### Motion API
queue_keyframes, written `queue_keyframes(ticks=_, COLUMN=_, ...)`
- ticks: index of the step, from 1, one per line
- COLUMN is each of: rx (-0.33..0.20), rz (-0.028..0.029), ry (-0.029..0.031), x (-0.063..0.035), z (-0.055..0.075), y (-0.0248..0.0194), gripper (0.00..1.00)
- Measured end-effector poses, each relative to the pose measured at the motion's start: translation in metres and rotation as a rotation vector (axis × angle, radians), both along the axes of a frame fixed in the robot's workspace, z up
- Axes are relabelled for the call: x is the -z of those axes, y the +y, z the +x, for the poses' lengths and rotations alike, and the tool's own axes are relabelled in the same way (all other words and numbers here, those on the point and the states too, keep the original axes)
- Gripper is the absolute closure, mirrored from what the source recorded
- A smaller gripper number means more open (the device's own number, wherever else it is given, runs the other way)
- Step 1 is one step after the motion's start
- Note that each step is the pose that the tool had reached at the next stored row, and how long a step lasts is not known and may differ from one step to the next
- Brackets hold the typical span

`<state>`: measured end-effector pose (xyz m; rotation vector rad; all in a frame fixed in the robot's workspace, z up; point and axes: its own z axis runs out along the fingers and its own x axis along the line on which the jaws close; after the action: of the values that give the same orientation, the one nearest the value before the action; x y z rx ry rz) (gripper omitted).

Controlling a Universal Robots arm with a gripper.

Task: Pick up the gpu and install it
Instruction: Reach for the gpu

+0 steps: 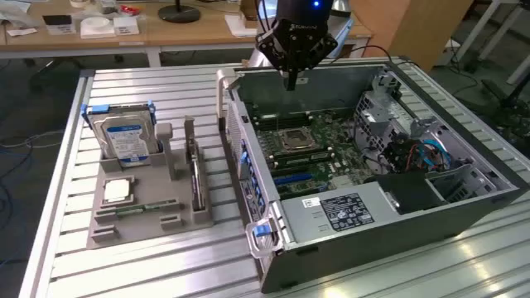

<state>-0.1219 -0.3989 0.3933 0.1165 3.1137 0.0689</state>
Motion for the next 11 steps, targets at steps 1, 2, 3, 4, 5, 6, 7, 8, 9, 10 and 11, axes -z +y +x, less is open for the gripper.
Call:
queue_keyframes(ticks=1, rx=0.0, rz=0.0, ry=0.0, x=0.0, z=0.0, y=0.0, gripper=0.89)
queue_keyframes(ticks=2, rx=0.0, rz=0.0, ry=0.0, x=0.0, z=0.0, y=0.0, gripper=0.89)
queue_keyframes(ticks=3, rx=0.0, rz=0.0, ry=0.0, x=0.0, z=0.0, y=0.0, gripper=0.89)
queue_keyframes(ticks=4, rx=0.0, rz=-0.0001, ry=0.0, x=0.0, z=0.0, y=0.0, gripper=0.89)
queue_keyframes(ticks=5, rx=0.0, rz=0.0, ry=0.0, x=0.0, z=0.0, y=0.0, gripper=0.89)
queue_keyframes(ticks=6, rx=0.0, rz=0.0, ry=0.0, x=0.0, z=0.0, y=0.0, gripper=0.89)
queue_keyframes(ticks=7, rx=0.0, rz=0.0, ry=0.0, x=0.0, z=0.0, y=0.0, gripper=0.89)
queue_keyframes(ticks=8, rx=0.0, rz=0.0, ry=0.0, x=0.0, z=0.0, y=0.0, gripper=0.89)
queue_keyframes(ticks=9, rx=0.0, rz=0.0, ry=0.0, x=0.0, z=0.0, y=0.0, gripper=0.89)
queue_keyframes(ticks=10, rx=0.0, rz=0.0, ry=0.0, x=0.0, z=0.0, y=0.0, gripper=0.89)
queue_keyframes(ticks=11, rx=0.0, rz=0.0, ry=-0.0001, x=0.0, z=-0.0001, y=0.0, gripper=0.89)
